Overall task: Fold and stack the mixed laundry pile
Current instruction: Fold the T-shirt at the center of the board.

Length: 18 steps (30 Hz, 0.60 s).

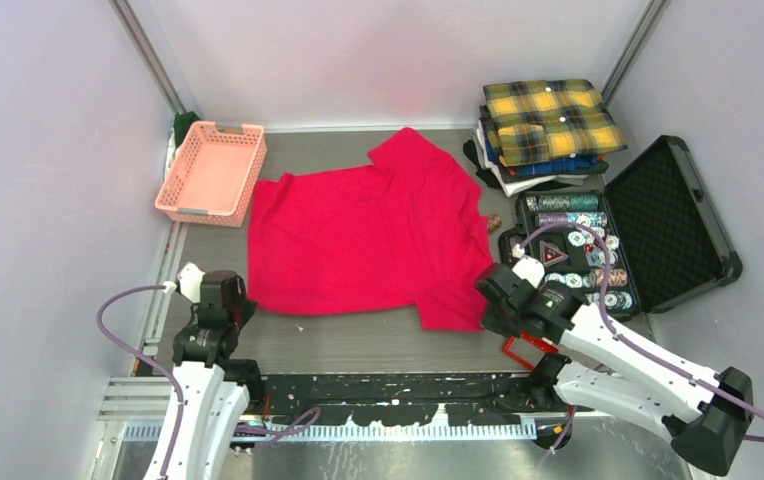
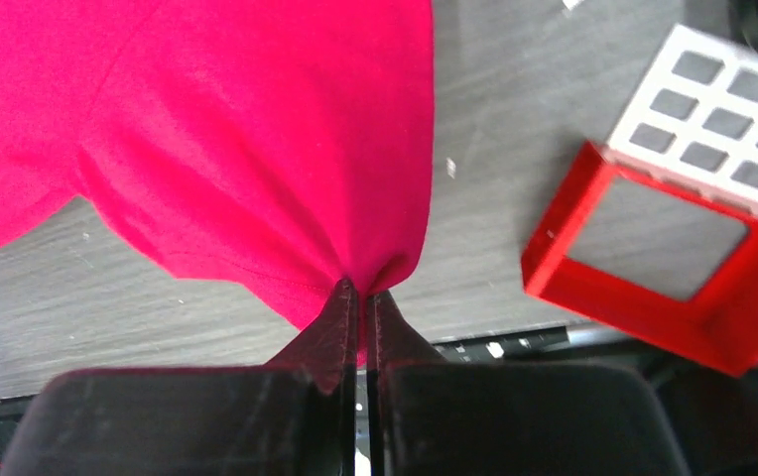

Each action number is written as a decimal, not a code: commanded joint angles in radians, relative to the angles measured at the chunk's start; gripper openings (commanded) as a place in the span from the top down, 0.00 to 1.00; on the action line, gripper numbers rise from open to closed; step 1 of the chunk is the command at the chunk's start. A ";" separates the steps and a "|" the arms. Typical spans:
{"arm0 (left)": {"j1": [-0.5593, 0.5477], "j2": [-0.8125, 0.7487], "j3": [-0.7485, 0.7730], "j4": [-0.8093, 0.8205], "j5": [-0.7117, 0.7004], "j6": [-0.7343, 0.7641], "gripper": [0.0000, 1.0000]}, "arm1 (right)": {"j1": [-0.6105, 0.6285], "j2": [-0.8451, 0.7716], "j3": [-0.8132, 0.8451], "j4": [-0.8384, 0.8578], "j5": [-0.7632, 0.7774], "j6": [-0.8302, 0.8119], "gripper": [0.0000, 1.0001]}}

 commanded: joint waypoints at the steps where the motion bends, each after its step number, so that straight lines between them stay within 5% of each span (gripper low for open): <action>1: 0.006 -0.039 0.042 -0.030 0.019 -0.024 1.00 | 0.044 -0.041 -0.039 -0.160 -0.043 0.159 0.99; 7: 0.006 -0.061 0.057 -0.035 0.023 -0.041 1.00 | 0.152 0.054 0.103 -0.192 0.101 0.226 0.99; 14: 0.006 0.096 0.138 0.036 -0.032 0.056 1.00 | 0.138 0.353 0.457 -0.259 0.398 0.084 0.99; 18: 0.006 0.220 0.176 0.122 -0.033 0.097 1.00 | 0.063 0.498 0.585 -0.219 0.422 -0.045 0.99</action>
